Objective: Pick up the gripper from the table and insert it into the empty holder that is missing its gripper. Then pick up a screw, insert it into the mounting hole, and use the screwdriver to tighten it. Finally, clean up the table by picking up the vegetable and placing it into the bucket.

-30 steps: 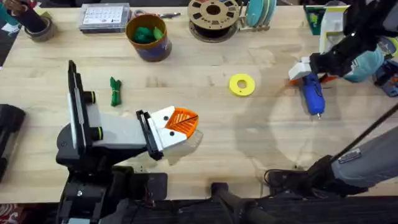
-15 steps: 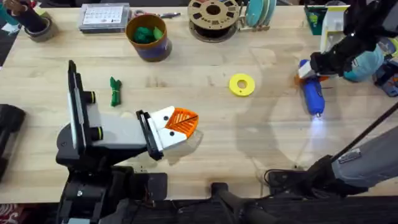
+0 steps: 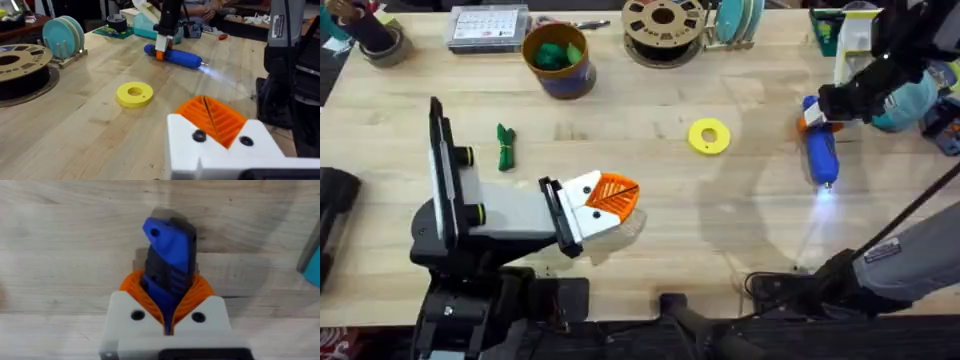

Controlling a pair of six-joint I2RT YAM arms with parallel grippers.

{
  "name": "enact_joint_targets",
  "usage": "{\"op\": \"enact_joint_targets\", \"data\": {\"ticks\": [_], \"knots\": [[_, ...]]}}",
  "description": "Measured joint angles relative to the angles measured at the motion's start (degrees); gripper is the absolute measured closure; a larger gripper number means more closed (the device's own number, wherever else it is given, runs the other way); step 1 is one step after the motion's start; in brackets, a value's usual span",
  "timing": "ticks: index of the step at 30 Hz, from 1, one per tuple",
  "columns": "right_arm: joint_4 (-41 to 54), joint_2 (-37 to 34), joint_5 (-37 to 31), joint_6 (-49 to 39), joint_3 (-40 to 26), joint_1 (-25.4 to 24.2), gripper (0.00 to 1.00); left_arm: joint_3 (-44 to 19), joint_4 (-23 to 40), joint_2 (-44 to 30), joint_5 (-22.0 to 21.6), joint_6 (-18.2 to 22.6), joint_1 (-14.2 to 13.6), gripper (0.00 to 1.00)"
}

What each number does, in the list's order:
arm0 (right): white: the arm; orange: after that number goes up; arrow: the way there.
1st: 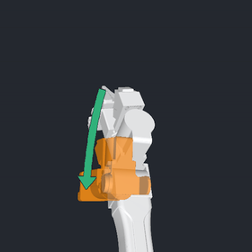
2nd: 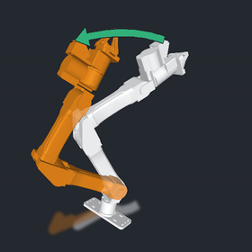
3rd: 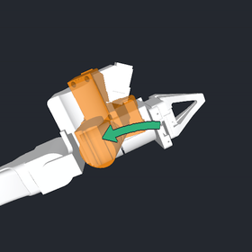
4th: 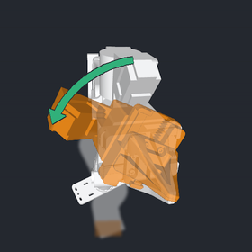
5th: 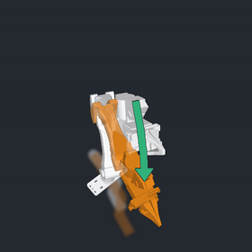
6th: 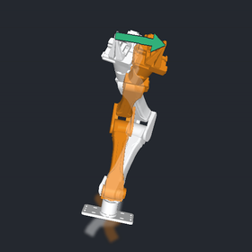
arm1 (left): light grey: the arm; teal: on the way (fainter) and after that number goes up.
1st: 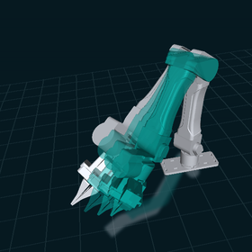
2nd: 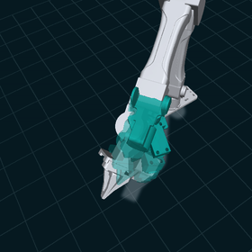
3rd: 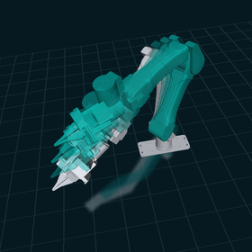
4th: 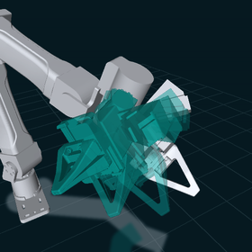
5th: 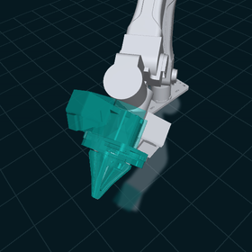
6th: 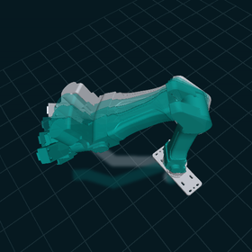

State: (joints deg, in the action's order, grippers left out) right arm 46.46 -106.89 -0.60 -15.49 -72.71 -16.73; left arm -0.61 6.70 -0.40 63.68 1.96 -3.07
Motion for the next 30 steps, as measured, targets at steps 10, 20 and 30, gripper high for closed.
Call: {"op": "enact_joint_targets", "data": {"ticks": [10, 20, 30], "knots": [[1.7, 1.8, 0.3, 2.7, -3.8, 0.2, 0.976, 0.0, 0.0, 0.0, 0.0, 0.0, 0.0, 0.992], [1.6, 11.8, 0.5, 6.4, -16.1, 5.6, 0.976, 0.0, 0.0, 0.0, 0.0, 0.0, 0.0, 0.992], [-7.8, 20.0, 0.7, 9.7, -22.5, 14.3, 0.976, 0.0, 0.0, 0.0, 0.0, 0.0, 0.0, 0.992]]}}
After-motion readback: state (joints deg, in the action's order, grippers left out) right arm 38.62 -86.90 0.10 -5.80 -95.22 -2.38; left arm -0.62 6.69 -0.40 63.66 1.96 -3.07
